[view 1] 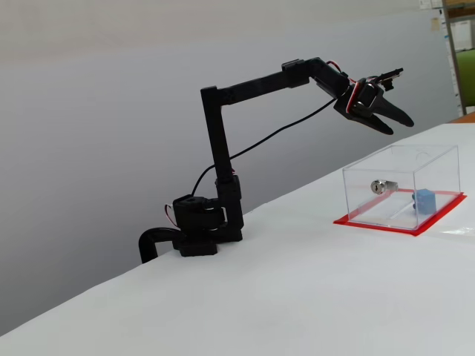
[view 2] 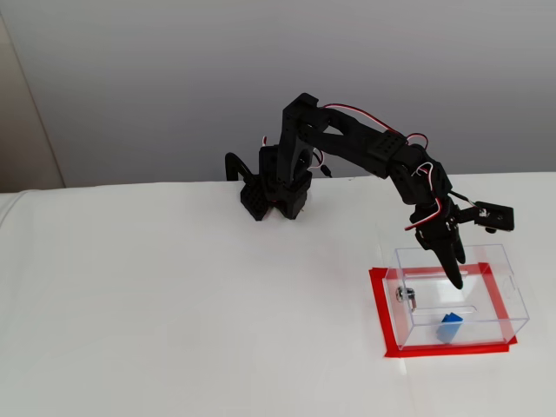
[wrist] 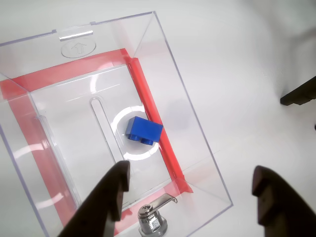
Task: Pick the blue lego brick and place it into the transparent box
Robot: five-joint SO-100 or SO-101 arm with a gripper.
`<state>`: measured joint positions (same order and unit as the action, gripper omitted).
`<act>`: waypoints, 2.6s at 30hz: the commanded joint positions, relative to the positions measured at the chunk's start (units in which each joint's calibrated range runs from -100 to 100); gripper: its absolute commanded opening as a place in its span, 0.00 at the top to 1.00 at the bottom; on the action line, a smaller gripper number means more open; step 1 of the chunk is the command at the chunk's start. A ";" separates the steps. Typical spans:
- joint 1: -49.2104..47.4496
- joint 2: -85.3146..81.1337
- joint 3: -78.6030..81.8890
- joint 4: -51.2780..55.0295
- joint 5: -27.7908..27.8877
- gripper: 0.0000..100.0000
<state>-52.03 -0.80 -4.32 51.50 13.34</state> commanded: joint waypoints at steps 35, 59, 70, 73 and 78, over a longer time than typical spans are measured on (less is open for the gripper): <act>27.30 -33.60 8.66 -1.19 -0.29 0.98; 51.92 -70.26 52.15 -7.98 -7.39 0.98; 53.99 -86.72 74.85 -7.98 -10.94 0.98; 54.73 -90.46 80.27 -7.98 -11.56 0.98; 55.54 -95.63 88.05 -7.98 -12.24 0.98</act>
<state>2.99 -93.57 81.47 44.39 1.22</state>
